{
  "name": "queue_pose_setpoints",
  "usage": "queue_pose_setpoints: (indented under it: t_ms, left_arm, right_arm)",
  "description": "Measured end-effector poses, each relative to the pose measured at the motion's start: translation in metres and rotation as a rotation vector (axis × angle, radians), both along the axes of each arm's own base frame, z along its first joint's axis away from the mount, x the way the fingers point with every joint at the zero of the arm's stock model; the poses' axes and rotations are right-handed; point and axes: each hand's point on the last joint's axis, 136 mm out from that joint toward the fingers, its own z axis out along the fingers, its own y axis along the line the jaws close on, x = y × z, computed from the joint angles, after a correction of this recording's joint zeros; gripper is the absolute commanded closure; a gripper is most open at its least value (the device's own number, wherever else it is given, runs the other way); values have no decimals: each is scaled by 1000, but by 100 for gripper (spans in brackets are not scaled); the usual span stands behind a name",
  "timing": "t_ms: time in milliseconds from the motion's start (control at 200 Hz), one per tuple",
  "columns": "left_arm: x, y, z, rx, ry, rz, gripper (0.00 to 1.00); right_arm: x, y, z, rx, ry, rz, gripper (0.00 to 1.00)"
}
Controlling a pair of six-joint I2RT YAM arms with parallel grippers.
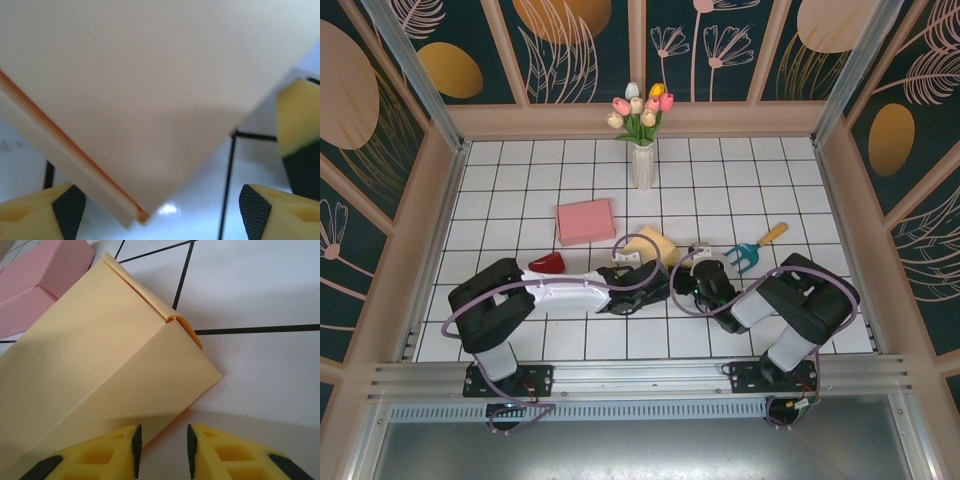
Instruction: Fold the paper box
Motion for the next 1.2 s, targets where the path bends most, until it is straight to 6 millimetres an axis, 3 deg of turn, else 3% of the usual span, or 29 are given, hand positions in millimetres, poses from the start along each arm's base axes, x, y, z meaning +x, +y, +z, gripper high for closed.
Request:
queue_pose_setpoints:
  t_ms: [180, 395, 470, 581, 736, 851, 991, 1201]
  left_arm:
    - [-18, 1, 12, -7, 35, -55, 16]
    - [-9, 17, 41, 20, -57, -45, 16]
    - [3, 26, 58, 34, -130, -38, 16]
    - [32, 42, 83, 47, -242, -23, 16]
    - [87, 73, 106, 50, -376, -7, 17]
    - [113, 76, 99, 71, -407, -59, 18]
    - [135, 68, 66, 87, -365, -140, 19]
    - [146, 57, 31, 49, -320, -239, 20]
  right_arm:
    - [0, -3, 0, 8, 34, 11, 68]
    - [3, -10, -1, 12, 64, -1, 72]
    - [3, -12, -2, 16, 82, -6, 78]
    - [4, -15, -6, 14, 119, -14, 100]
    - [10, -19, -8, 22, 151, -17, 100]
    - [14, -22, -8, 30, 169, -21, 100]
    - [24, -21, -8, 46, 194, -15, 100]
    - [41, -19, -8, 69, 219, -11, 100]
